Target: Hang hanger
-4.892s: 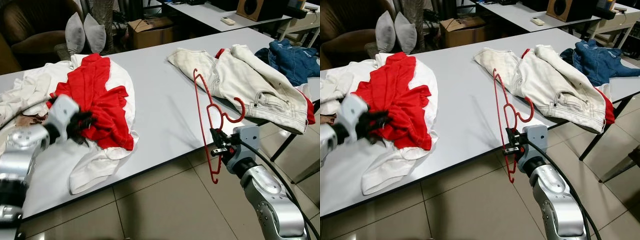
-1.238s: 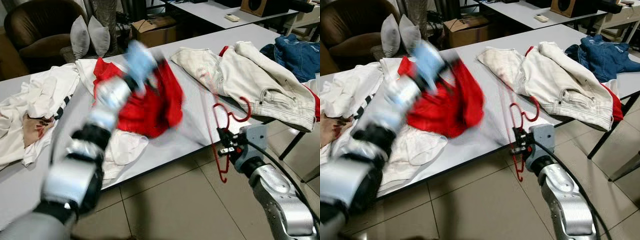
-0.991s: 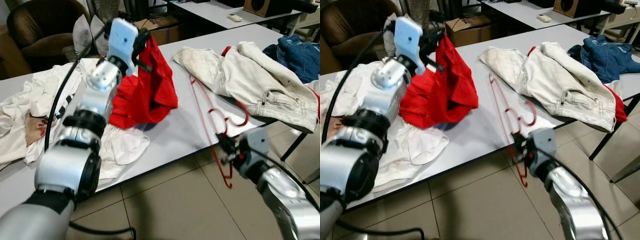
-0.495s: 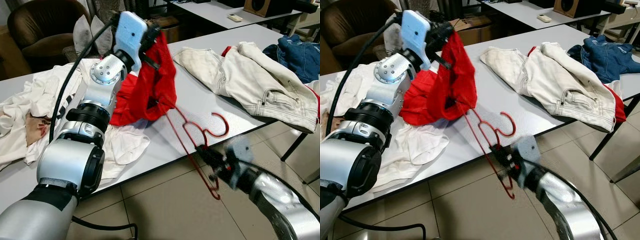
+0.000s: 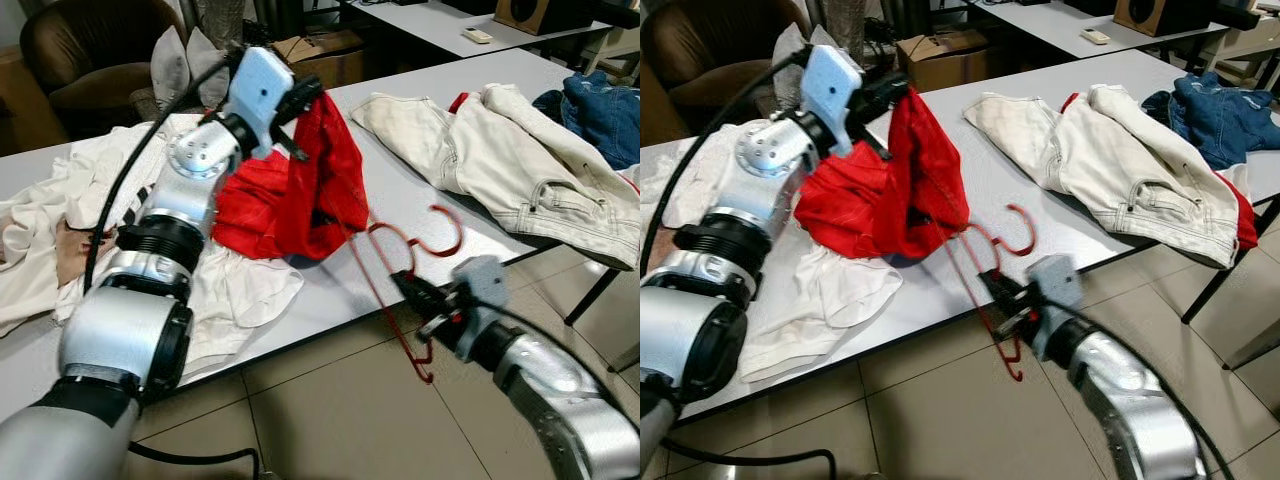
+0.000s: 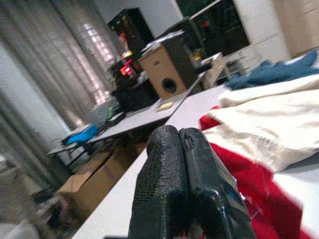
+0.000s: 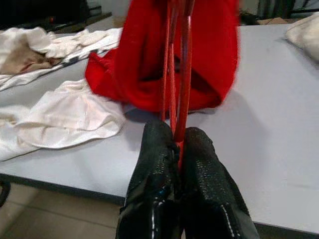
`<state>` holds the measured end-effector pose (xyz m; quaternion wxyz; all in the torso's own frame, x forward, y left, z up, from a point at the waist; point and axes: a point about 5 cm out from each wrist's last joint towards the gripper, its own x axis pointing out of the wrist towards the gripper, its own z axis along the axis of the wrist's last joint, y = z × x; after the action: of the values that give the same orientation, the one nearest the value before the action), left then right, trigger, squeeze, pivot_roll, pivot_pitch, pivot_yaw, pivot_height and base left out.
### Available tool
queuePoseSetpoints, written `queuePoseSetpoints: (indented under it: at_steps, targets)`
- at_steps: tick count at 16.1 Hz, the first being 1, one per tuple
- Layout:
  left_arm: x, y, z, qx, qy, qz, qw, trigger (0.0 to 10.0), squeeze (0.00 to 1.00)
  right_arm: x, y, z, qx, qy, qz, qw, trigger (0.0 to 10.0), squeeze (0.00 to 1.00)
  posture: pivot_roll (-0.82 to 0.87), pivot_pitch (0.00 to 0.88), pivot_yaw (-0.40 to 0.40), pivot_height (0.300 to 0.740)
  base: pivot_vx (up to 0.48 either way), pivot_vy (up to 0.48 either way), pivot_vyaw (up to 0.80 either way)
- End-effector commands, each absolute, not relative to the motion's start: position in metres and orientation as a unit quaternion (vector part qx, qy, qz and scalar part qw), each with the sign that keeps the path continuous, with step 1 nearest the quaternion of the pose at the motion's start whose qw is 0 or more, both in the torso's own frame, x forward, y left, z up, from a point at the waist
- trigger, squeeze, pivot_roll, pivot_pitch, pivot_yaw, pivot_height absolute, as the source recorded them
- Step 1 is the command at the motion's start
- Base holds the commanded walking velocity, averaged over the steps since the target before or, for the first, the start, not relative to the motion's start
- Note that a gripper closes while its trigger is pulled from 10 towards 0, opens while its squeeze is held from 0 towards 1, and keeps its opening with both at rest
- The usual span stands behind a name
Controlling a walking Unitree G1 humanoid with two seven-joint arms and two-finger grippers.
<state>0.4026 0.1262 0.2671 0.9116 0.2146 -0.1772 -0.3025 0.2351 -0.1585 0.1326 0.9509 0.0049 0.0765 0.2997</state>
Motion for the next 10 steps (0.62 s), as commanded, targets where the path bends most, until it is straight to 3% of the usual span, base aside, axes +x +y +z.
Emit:
queuePoseSetpoints:
  at_steps: [1,5,10]
  targets:
    - [0.404,0.131,0.269,0.222,-0.170,-0.290,0.915,0.0,0.00,0.234,-0.164,0.136,0.010,0.074,0.291,0.954,10.0,0.00,-0.27,0.000,0.074,0.740,0.000,0.000,0.00]
    - [0.405,0.126,0.257,0.234,-0.140,-0.312,0.910,0.0,0.00,0.237,-0.197,0.148,0.023,0.049,0.214,0.975,10.0,0.00,-0.29,0.000,0.086,0.740,0.000,0.000,0.00]
    - [0.402,0.101,0.220,0.180,-0.077,-0.345,0.918,0.0,0.00,0.232,-0.180,0.138,0.023,0.080,0.265,0.961,10.0,0.00,-0.30,0.000,0.077,0.740,0.000,0.000,0.00]
